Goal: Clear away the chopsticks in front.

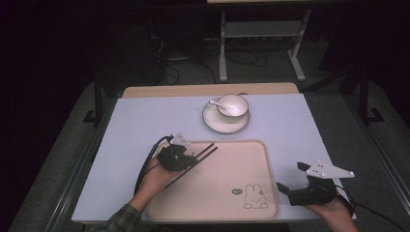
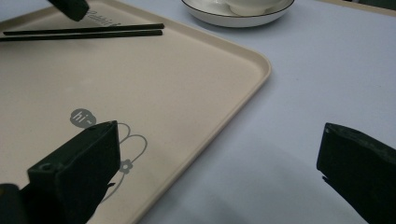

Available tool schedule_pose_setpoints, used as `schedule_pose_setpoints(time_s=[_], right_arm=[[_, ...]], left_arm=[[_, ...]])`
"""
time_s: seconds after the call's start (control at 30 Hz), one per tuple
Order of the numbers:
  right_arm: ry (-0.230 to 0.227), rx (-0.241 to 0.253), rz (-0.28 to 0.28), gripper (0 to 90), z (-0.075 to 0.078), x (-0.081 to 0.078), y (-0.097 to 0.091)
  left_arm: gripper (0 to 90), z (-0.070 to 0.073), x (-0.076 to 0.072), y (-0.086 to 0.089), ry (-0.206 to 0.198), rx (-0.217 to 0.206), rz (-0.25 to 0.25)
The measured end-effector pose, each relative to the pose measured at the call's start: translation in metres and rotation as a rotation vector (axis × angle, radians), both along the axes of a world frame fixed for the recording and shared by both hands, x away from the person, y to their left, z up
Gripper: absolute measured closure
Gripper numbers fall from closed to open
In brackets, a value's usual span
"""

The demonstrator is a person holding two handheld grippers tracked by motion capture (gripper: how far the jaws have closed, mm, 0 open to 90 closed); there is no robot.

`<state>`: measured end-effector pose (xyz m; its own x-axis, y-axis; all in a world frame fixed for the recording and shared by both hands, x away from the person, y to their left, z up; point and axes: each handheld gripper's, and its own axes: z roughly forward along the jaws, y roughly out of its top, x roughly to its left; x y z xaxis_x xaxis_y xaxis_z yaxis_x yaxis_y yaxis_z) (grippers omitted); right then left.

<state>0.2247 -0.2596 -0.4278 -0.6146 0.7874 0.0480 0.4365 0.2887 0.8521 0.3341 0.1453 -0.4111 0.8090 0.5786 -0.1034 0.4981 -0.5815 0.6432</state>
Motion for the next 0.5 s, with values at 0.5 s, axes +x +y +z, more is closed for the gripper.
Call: schedule_pose_setpoints(time_s=[0.5], right_arm=[[0.005, 0.002, -0.013, 0.0, -0.001, 0.0, -0.005]], left_arm=[[89.3, -0.019, 0.053, -0.064, 0.024, -0.012, -0.086]])
